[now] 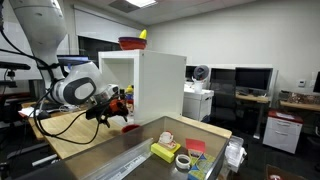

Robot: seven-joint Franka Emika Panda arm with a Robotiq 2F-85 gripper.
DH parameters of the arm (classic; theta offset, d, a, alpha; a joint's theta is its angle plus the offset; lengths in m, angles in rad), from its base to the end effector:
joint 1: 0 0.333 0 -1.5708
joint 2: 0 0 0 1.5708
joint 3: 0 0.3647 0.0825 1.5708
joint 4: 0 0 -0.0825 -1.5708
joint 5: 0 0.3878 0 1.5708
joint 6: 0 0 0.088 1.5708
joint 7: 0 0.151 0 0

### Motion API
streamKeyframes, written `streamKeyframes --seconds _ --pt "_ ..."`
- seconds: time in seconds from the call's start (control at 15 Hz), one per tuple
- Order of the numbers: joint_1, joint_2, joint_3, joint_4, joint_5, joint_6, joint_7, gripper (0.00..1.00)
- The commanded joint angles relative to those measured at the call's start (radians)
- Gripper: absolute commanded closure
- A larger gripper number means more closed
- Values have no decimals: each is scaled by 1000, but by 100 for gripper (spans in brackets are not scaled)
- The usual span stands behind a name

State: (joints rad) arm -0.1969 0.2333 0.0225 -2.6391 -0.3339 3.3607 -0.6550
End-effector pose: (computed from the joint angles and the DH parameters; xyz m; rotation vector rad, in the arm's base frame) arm 0.4889 -0.0463 0.2233 2.6345 1.1490 0.6449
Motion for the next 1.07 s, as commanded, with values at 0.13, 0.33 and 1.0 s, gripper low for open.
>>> streamKeyframes --seconds 0.13,0.33,1.0 --pt "26 1 -32 3 -35 2 34 0" --pt "26 1 -32 3 -35 2 34 0" --pt "66 8 -55 4 -42 11 32 0"
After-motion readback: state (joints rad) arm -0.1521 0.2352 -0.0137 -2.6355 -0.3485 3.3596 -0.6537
